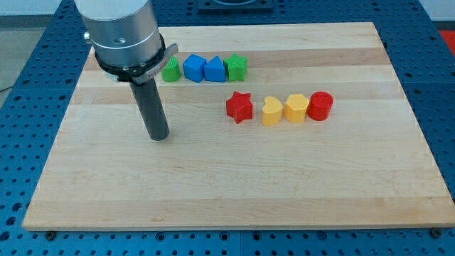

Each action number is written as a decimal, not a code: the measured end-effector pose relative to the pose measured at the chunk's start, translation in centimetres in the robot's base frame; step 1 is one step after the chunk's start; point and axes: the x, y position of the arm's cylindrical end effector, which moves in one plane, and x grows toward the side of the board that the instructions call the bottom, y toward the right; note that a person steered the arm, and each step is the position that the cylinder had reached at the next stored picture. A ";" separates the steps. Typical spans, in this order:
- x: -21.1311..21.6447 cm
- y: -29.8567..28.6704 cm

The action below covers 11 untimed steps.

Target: Move the green star closer to the blue triangle

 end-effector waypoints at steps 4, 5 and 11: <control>1.7 -1.7; 2.6 -1.9; -6.1 8.9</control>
